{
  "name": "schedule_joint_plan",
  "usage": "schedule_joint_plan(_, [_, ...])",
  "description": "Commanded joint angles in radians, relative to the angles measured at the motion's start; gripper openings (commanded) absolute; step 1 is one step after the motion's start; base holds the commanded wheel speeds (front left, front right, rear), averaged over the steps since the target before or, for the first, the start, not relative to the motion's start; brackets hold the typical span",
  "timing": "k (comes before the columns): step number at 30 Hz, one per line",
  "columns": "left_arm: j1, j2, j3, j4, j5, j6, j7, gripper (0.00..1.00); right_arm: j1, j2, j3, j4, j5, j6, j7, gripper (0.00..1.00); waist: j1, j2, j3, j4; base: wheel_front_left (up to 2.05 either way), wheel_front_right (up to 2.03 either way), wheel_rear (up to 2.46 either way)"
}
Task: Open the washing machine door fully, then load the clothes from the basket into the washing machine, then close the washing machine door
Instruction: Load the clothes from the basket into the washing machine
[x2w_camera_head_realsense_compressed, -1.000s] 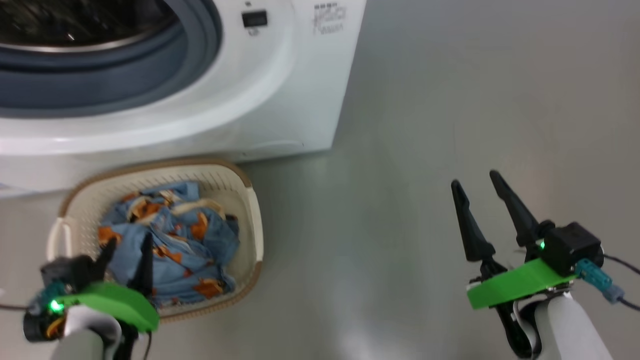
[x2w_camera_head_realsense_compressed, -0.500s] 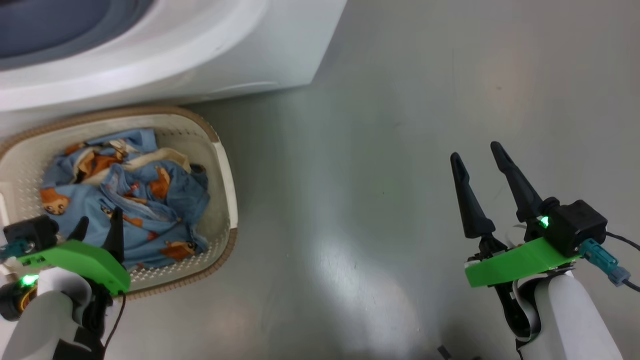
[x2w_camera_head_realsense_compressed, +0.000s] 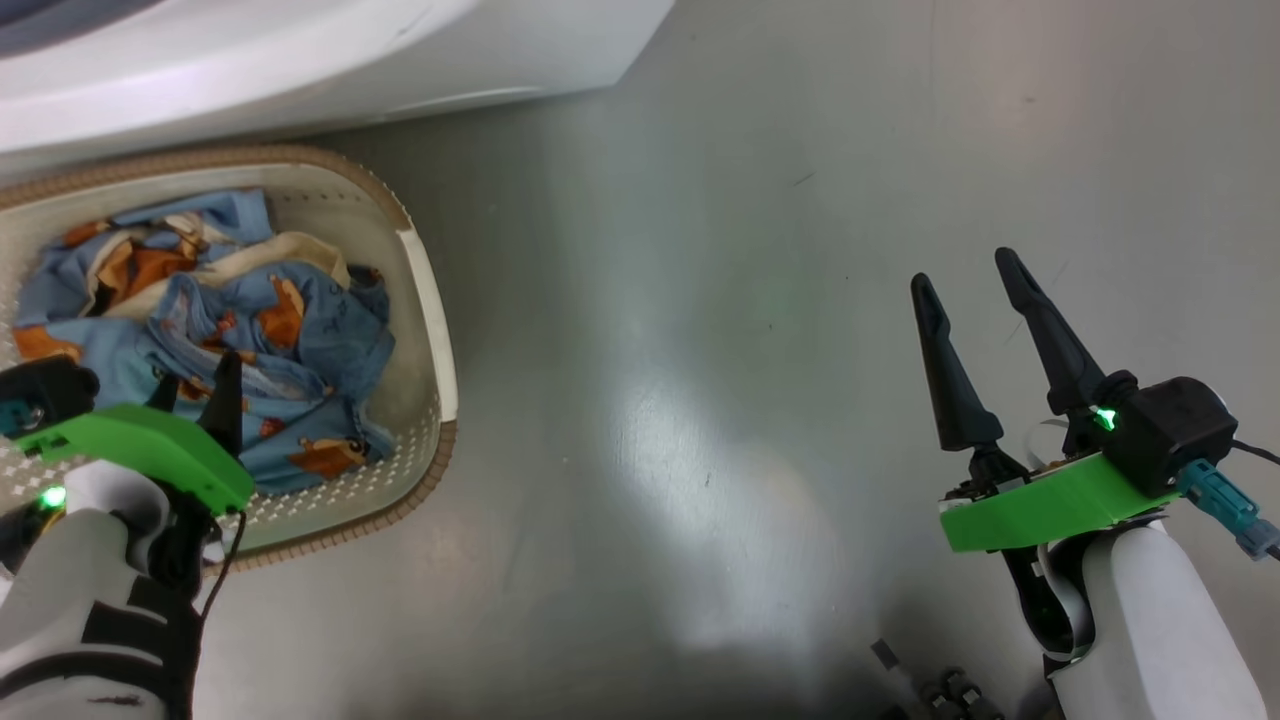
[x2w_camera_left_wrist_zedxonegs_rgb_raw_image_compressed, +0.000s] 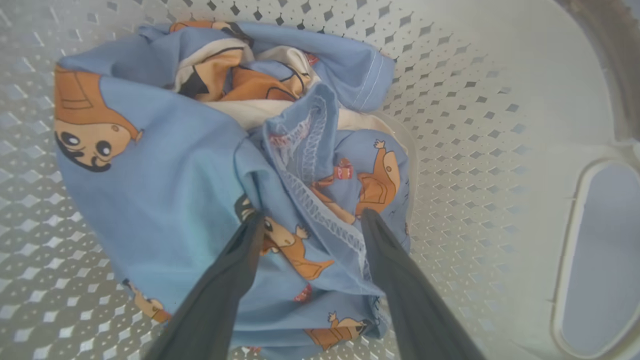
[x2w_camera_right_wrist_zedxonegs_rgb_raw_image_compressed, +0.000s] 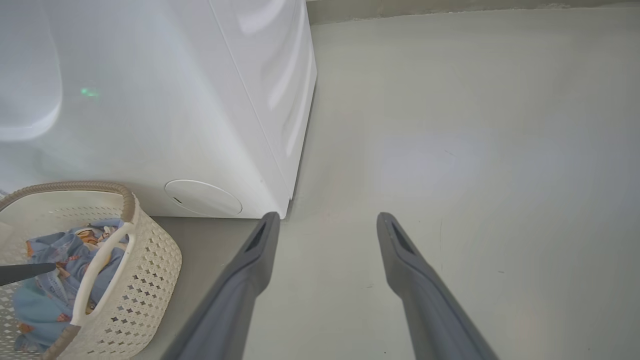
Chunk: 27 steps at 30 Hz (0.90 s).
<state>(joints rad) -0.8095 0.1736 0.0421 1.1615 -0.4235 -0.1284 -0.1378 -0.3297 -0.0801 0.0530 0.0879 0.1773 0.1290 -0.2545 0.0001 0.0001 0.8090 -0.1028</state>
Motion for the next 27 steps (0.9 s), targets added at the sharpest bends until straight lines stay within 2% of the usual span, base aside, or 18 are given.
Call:
schedule_joint_plan(1, [0.012, 0.042, 0.007, -0.002, -0.025, -0.002, 0.008, 1.0, 0.021, -0.007, 0.025, -0.027, -0.006, 0.002, -0.007, 1.0, -0.0001, -0.0001, 0.023, 0.003, 0.0, 0.0, 0.0])
schedule_joint_plan(16, [-0.103, 0.066, -0.045, 0.081, -0.074, -0.002, 0.019, 1.0, 0.05, -0.053, 0.024, -0.08, -0.009, 0.002, -0.007, 1.0, -0.0001, -0.0001, 0.093, -0.005, 0.0, 0.0, 0.0])
schedule_joint_plan(27, [-0.155, 0.046, -0.073, 0.114, -0.066, 0.016, 0.018, 1.0, 0.078, -0.064, 0.002, -0.116, -0.009, 0.002, -0.007, 1.0, -0.0001, -0.0001, 0.121, -0.002, 0.0, 0.0, 0.0])
